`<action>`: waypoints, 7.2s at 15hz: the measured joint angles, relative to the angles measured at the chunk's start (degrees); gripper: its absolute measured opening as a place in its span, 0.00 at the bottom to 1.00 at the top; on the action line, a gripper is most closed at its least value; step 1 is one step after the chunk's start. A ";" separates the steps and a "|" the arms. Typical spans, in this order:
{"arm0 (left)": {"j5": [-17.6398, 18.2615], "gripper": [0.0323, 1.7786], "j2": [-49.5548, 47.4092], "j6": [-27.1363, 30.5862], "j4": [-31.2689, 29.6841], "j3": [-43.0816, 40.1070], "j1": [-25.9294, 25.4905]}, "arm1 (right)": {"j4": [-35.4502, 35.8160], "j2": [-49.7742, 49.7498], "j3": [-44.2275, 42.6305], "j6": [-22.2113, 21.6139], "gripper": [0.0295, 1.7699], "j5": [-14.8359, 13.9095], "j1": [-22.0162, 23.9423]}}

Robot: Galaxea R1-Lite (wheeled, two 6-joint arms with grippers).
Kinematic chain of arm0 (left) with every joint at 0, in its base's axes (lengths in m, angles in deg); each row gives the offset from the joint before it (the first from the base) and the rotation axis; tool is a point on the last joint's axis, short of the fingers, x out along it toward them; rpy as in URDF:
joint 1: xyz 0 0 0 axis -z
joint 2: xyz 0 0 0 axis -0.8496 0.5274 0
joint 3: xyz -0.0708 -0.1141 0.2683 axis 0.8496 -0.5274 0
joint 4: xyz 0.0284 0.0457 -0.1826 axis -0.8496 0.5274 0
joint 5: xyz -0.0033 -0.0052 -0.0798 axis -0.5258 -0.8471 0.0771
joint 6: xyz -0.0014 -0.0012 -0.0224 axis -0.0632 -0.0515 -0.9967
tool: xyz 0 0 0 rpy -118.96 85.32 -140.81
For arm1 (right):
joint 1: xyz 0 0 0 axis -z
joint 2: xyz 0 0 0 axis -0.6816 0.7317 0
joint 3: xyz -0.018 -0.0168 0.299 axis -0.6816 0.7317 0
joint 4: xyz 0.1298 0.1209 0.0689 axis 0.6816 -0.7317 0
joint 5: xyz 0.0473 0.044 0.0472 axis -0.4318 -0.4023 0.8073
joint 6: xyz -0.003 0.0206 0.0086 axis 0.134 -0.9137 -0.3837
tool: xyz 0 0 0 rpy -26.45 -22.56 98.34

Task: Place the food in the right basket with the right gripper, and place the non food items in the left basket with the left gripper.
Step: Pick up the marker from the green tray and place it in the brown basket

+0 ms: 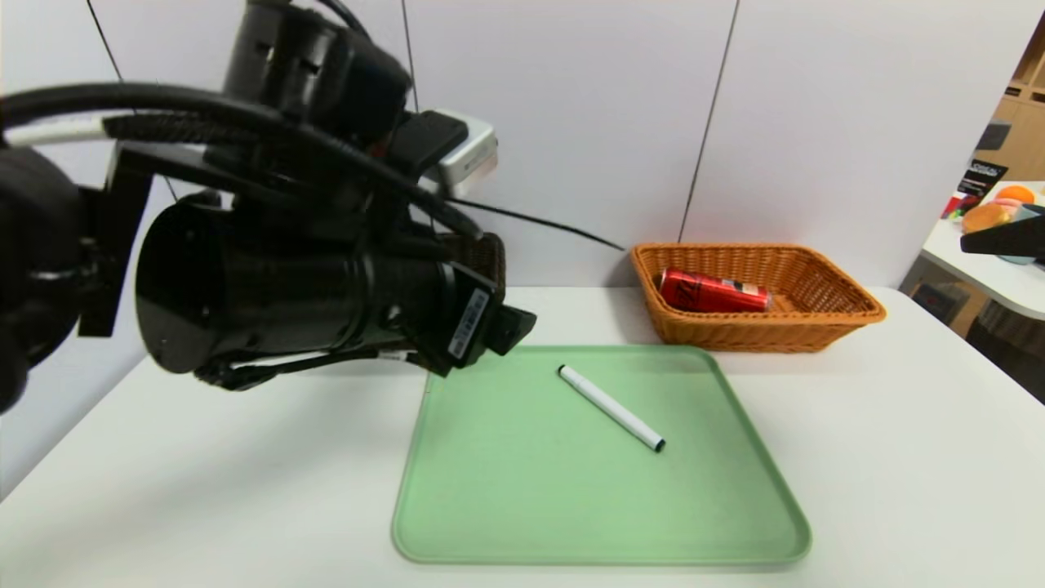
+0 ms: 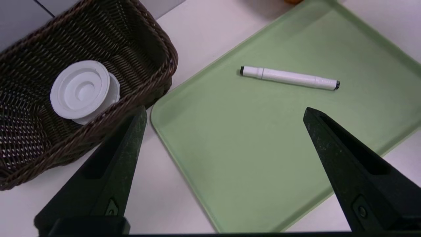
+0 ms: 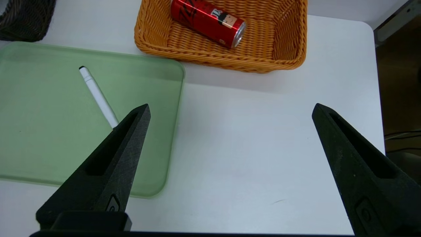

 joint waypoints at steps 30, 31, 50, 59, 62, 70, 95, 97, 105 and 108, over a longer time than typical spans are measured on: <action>-18.33 0.95 38.01 -26.95 22.37 35.89 10.69 | 0.44 -4.75 10.45 -6.41 0.96 2.54 0.28; -18.41 0.95 38.42 -26.84 21.83 35.89 10.64 | 0.41 -5.00 10.78 -6.41 0.96 2.54 0.28; -18.62 0.95 41.34 -26.09 19.54 35.94 10.51 | 0.46 -10.01 15.65 -6.36 0.96 3.69 0.28; -18.60 0.95 42.23 -24.20 17.34 35.94 9.02 | 0.49 -11.12 17.09 -6.36 0.96 3.73 0.26; -18.60 0.95 43.02 -24.05 16.34 35.94 8.41 | 0.51 -11.17 17.64 -6.33 0.96 3.71 0.22; -18.60 0.95 44.42 -22.21 15.41 35.94 8.11 | 1.10 -11.28 19.20 -6.30 0.96 3.73 -0.07; -14.60 0.95 40.33 -32.32 25.58 35.86 7.17 | 1.16 -11.84 21.58 -6.50 0.96 5.74 -0.44; -14.60 0.95 40.51 -32.18 24.37 35.84 7.44 | 1.15 -12.41 21.99 -7.05 0.96 5.74 -0.41; -14.80 0.95 41.70 -32.07 22.56 35.84 8.87 | 1.18 -13.52 22.76 -7.74 0.96 5.74 -0.41; -15.06 0.95 42.41 -30.94 23.98 35.80 9.31 | 1.21 -13.54 22.76 -7.70 0.96 5.72 -0.41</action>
